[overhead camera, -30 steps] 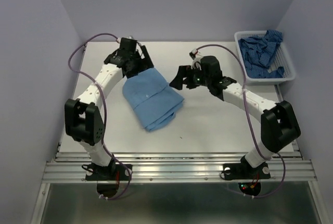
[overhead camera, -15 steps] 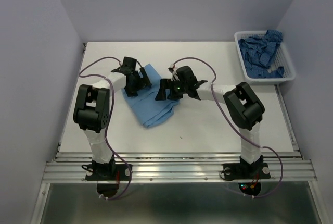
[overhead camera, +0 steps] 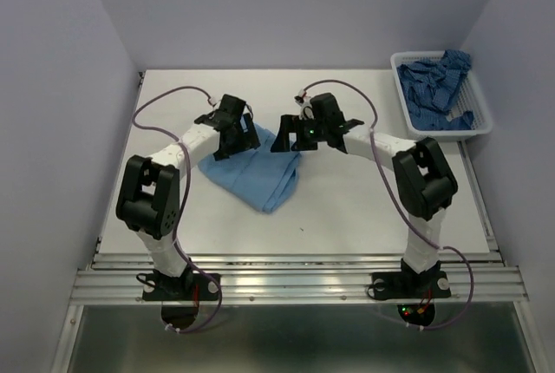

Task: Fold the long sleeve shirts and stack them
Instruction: Fold the shirt

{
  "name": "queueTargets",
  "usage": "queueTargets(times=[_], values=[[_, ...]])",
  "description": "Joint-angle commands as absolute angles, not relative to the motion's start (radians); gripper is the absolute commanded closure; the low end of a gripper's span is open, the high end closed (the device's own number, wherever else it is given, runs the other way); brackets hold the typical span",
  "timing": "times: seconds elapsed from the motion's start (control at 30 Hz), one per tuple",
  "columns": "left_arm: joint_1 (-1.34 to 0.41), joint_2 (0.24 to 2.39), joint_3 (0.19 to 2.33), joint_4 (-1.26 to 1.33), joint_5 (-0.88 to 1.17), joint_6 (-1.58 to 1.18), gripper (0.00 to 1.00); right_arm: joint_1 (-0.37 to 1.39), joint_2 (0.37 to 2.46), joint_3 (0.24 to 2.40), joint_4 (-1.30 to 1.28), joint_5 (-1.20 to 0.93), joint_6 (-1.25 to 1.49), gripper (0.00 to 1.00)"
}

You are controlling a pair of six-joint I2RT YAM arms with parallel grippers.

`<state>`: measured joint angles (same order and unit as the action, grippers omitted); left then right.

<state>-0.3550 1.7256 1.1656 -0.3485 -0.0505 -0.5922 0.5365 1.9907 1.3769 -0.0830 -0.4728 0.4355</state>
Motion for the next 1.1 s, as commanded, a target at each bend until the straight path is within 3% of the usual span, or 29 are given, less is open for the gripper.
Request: queueTargets(times=[0.0,0.13,0.43,1.07], values=[[-0.454,1.706,1.426,-0.512,-0.3,-0.523,0.01,0.47,1.789,1.352,-0.084,-0.529,0.428,0.0],[-0.583,1.755,1.506,-0.555,-0.327,-0.45,0.01,0.397,1.622,1.226,-0.086,-0.431,0.422,0.0],[-0.742,1.812,1.398,-0.422,0.026,-0.203,0.01,0.247,1.35,1.002,-0.087,-0.42,0.423,0.0],[-0.77,2.005,1.402,-0.52,-0.207,-0.153,0.01,0.247,1.377,1.009,-0.086,-0.48,0.402,0.0]])
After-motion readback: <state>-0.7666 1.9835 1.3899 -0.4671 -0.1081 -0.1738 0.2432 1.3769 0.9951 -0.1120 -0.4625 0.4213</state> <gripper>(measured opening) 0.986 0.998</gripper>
